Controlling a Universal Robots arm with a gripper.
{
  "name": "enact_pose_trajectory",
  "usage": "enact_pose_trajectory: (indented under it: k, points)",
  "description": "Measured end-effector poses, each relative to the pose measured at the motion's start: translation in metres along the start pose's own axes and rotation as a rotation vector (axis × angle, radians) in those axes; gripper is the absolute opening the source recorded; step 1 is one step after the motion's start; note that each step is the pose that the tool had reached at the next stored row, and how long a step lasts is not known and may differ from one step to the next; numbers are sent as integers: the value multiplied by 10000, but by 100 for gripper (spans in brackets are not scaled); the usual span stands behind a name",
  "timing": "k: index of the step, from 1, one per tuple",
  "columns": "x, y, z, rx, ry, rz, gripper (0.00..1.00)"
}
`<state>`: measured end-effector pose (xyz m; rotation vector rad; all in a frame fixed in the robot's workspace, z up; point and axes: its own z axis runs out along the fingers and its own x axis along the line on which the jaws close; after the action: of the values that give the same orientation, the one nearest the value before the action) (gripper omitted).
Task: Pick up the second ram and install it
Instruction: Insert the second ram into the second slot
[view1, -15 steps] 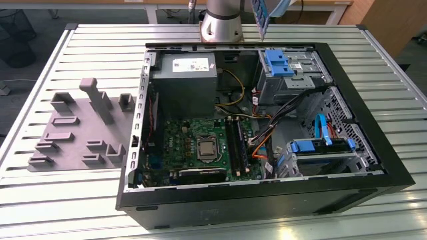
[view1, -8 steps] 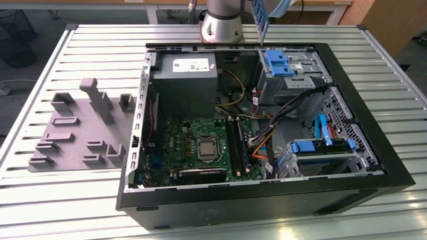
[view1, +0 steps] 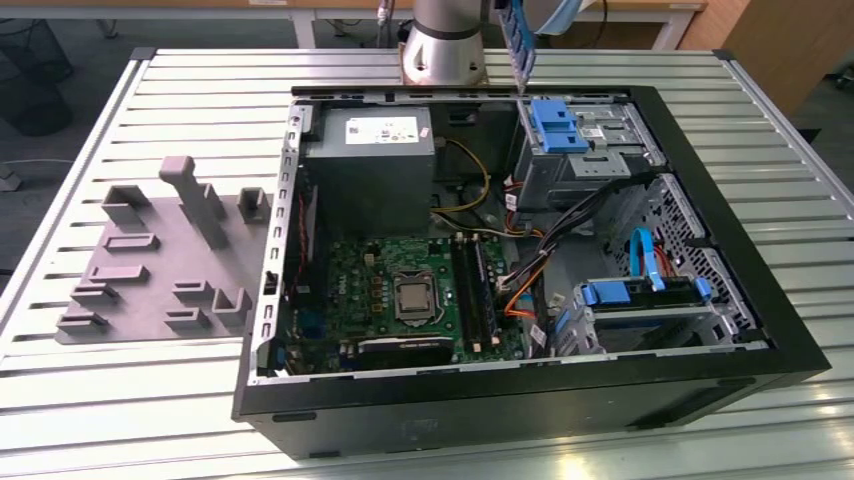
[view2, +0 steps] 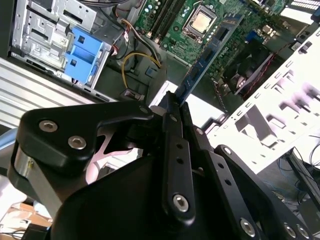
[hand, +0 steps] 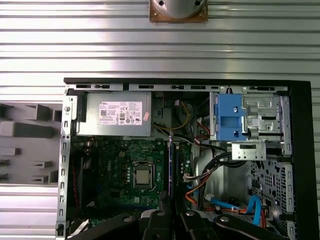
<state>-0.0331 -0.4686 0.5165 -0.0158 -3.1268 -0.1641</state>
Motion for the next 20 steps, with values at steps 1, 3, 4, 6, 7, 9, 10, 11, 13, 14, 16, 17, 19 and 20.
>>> enact_pose_trajectory:
  k: [1,3,4,6,7,9,10,11,13,14,16,17,19,20]
  points:
    - [0,-1,6,1,0,0,14]
    - [0,-2,19,1,0,0,14]
    - [0,-3,26,0,0,0,14]
    - [0,-5,43,1,0,0,14]
    - [-1,-6,55,0,1,0,14]
    - [-1,-9,84,1,1,0,14]
    - [-1,-10,99,1,0,0,14]
    - [-1,-12,111,0,0,0,14]
    - [-1,-14,133,1,1,0,14]
    - [-2,-15,144,0,0,0,14]
    - [-2,-18,169,1,0,0,14]
    - [-2,-19,183,1,0,0,14]
    - [-2,-22,212,1,1,0,14]
    - [-3,-24,228,1,1,0,14]
